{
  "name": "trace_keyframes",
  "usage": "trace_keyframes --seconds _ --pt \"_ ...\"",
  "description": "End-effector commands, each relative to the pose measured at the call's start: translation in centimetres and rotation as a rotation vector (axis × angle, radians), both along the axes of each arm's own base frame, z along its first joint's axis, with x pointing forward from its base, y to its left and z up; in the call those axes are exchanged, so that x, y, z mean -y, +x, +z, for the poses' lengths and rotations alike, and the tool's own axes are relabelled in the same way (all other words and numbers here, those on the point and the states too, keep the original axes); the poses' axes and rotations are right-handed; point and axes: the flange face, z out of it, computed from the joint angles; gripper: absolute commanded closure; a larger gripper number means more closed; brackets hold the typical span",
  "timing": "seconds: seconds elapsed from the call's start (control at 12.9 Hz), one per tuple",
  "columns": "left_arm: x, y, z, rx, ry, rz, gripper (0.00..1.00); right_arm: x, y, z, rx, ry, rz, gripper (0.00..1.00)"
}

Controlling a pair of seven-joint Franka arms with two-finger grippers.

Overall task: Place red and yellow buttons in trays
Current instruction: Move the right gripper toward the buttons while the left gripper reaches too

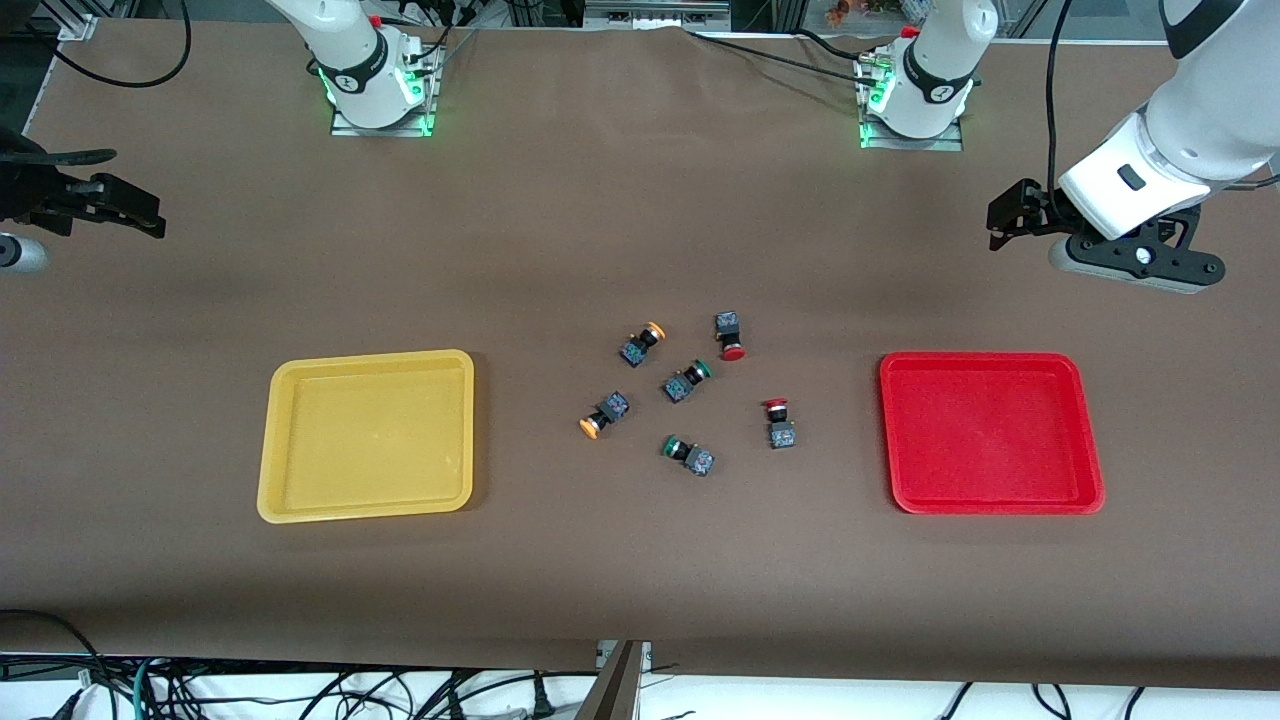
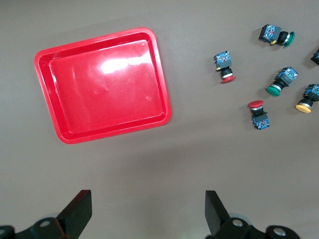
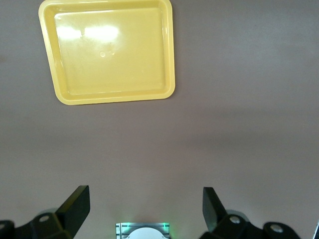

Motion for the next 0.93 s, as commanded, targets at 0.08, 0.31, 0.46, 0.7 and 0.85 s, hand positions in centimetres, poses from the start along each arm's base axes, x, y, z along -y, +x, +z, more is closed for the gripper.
trace_keyframes --seconds 0.08,0.31,0.46,0.7,0.85 --pt "-0.2 -0.2 1.0 0.005 -0.007 0.007 0.0 0.2 0.1 0.3 0.008 -0.006 -0.006 0.0" --pt "-0.2 -0.2 1.0 0.004 -0.007 0.007 0.0 0.4 0.3 -0.1 0.001 -0.006 -0.002 0.0" --pt "0.3 -0.1 0.7 0.0 -0.007 -0.002 0.0 0.4 0.6 -0.7 -0.01 -0.003 -0.003 0.0" --pt "3.1 0.6 -3.6 -0.103 -0.017 -0.061 0.0 -0.7 1.7 -3.2 -0.052 0.002 0.002 0.0" --pt "7.9 1.4 -8.5 -0.182 -0.014 -0.127 0.0 -1.9 2.5 -4.4 -0.05 0.069 0.014 0.0"
